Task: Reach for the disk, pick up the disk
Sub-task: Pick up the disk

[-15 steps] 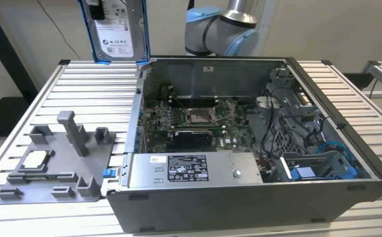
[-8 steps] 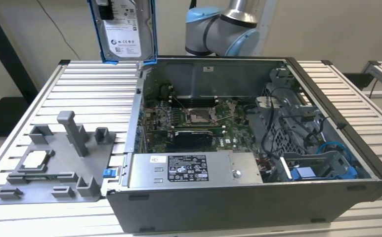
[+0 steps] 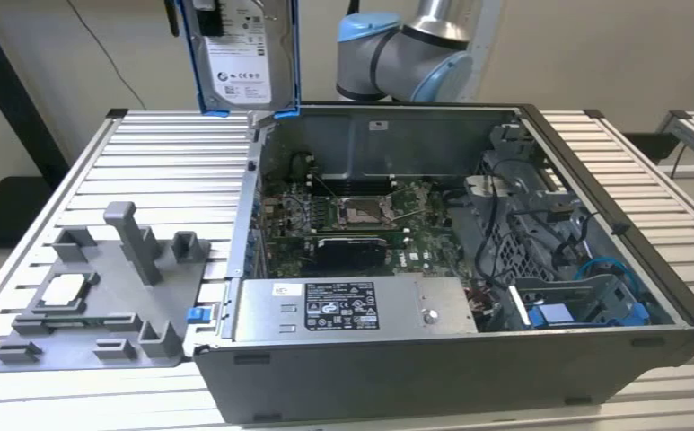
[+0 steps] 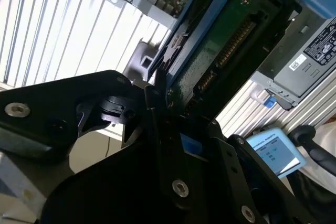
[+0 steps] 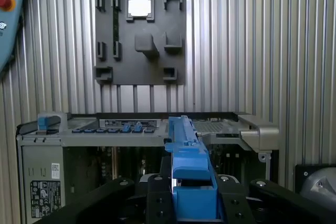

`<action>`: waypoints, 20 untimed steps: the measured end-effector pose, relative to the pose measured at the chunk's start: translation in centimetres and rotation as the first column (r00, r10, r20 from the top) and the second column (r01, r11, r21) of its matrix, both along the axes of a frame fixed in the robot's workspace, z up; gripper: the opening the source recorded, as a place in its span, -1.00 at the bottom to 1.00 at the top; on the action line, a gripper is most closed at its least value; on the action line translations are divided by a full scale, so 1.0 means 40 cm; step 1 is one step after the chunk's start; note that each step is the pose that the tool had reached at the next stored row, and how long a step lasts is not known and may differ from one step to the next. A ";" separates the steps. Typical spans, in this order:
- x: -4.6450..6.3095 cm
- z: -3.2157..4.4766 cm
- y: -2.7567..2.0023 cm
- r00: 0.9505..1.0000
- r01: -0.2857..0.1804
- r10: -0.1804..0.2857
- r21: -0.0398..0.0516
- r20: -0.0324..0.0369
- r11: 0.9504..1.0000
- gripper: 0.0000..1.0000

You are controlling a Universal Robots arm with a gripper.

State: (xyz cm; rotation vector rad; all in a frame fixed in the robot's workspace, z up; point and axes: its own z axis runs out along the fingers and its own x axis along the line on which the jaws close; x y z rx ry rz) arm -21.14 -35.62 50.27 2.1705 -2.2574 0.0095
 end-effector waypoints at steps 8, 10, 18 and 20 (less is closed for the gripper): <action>0.039 0.000 0.000 1.000 0.000 0.000 0.000 0.000 1.000 -1.00; 0.048 0.000 0.001 1.000 0.000 0.000 0.000 0.000 1.000 -1.00; 0.084 0.000 0.001 1.000 0.000 0.000 0.000 0.000 1.000 -1.00; 0.093 0.000 0.001 1.000 0.000 0.000 0.000 0.000 1.000 -1.00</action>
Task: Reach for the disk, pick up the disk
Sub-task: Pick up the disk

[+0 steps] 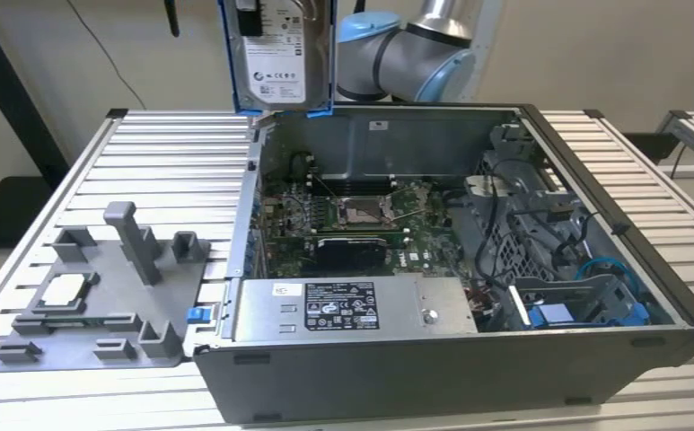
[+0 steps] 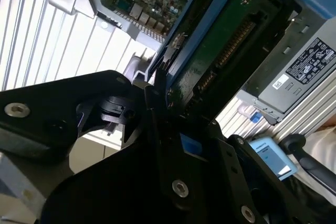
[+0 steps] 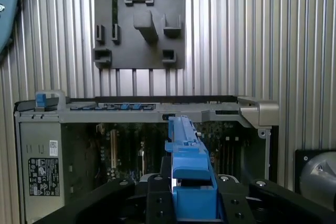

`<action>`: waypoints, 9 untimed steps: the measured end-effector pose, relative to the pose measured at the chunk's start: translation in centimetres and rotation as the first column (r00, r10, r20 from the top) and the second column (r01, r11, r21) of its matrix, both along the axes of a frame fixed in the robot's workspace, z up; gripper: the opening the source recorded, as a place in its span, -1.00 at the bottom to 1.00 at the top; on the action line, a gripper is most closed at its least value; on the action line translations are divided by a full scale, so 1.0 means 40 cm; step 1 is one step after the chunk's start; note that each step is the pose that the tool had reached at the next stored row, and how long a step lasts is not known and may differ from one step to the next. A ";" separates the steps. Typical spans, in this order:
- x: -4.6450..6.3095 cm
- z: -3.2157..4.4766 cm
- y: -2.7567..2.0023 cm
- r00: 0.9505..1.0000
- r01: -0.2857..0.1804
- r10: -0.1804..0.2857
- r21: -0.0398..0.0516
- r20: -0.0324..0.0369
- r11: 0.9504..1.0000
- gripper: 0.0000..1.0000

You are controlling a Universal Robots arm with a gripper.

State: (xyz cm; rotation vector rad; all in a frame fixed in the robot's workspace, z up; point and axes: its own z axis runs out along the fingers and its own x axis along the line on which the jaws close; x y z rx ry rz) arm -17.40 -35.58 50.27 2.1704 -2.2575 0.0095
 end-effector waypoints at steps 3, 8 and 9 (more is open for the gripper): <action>0.014 0.000 0.000 1.000 0.000 0.000 0.000 0.000 1.000 -1.00; 0.037 0.000 0.000 1.000 0.000 0.000 0.000 0.000 1.000 -1.00; 0.041 0.000 0.000 1.000 0.000 0.000 0.000 0.000 1.000 -1.00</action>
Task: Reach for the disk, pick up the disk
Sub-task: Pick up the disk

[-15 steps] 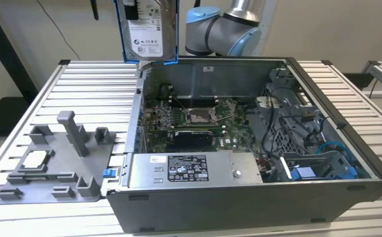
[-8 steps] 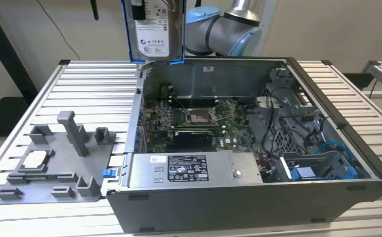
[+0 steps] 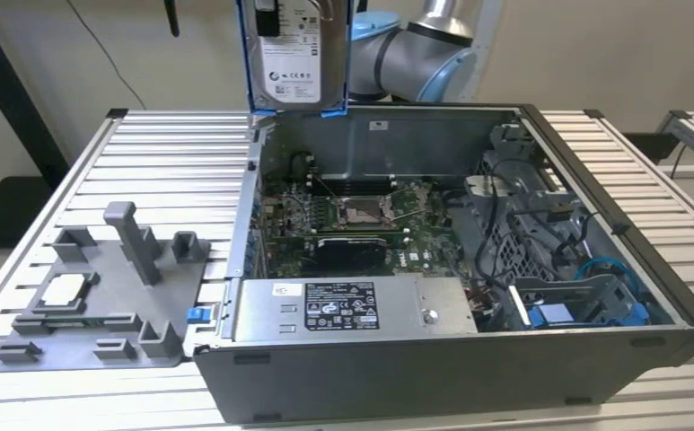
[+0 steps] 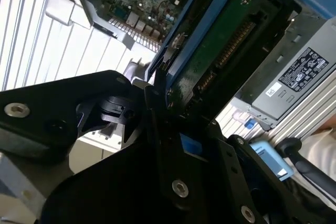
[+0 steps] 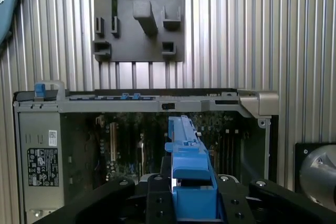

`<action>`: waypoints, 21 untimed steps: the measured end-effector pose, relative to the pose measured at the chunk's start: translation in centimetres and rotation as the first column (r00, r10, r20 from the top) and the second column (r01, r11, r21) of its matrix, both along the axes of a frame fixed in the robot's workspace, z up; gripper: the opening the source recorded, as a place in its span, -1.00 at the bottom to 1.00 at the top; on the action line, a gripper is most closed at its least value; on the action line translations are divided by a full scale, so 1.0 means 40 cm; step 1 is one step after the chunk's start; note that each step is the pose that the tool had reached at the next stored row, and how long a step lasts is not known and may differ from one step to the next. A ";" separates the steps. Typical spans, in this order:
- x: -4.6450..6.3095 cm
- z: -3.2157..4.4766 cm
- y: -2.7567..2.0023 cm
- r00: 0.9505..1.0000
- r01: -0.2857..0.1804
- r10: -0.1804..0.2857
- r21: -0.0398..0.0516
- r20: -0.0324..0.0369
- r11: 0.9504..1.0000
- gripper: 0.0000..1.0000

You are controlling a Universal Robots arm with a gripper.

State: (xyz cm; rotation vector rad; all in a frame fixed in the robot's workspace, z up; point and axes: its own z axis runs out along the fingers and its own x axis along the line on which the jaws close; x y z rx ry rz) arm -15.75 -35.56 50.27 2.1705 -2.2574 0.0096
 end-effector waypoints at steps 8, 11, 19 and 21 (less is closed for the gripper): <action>0.049 0.000 0.002 1.000 0.000 0.000 0.000 0.000 1.000 -1.00; 0.066 0.000 0.003 1.000 0.000 0.000 0.000 0.000 1.000 -1.00; 0.108 0.000 0.005 1.000 0.000 0.000 0.000 0.000 1.000 -1.00; 0.118 0.000 0.005 1.000 0.000 0.000 0.000 0.000 1.000 -1.00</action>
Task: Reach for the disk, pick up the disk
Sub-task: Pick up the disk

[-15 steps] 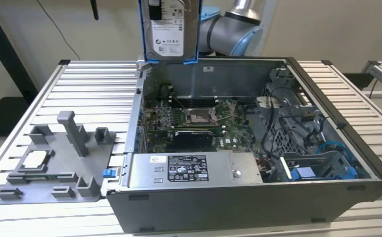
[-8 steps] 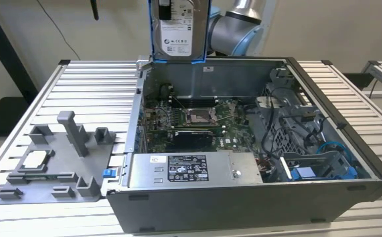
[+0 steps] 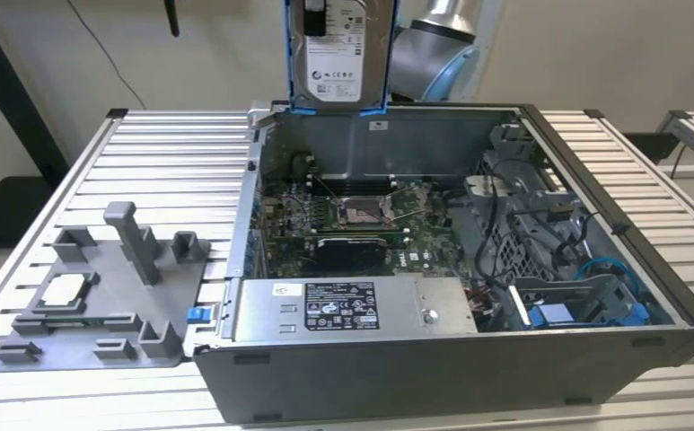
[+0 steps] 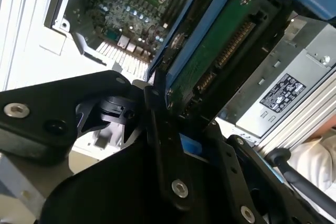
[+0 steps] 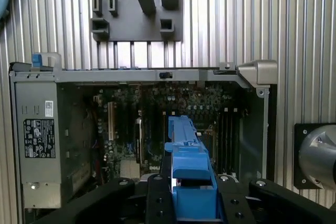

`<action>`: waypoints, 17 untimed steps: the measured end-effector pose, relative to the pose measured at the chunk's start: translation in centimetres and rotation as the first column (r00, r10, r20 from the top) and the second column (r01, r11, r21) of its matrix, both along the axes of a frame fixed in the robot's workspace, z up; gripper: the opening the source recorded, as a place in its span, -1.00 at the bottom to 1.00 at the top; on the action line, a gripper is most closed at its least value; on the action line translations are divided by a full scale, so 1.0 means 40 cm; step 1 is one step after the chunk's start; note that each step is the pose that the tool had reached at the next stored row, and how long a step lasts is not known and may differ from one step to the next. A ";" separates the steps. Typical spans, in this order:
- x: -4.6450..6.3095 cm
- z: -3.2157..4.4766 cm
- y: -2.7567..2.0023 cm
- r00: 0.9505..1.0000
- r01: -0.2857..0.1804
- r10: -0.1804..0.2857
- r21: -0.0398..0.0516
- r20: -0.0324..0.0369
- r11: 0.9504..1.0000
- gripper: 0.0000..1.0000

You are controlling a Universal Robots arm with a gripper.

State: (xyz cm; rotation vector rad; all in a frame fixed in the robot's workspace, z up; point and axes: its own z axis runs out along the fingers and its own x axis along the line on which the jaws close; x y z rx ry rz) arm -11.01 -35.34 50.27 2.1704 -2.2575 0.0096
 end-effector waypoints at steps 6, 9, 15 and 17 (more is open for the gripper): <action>0.028 0.000 0.002 1.000 0.000 0.000 0.000 0.000 1.000 -1.00; 0.042 0.000 0.002 1.000 0.000 0.000 0.000 0.000 1.000 -1.00; 0.070 0.000 0.004 1.000 0.000 0.000 0.000 0.000 1.000 -1.00; 0.078 0.000 0.005 1.000 0.000 0.000 0.000 0.000 1.000 -1.00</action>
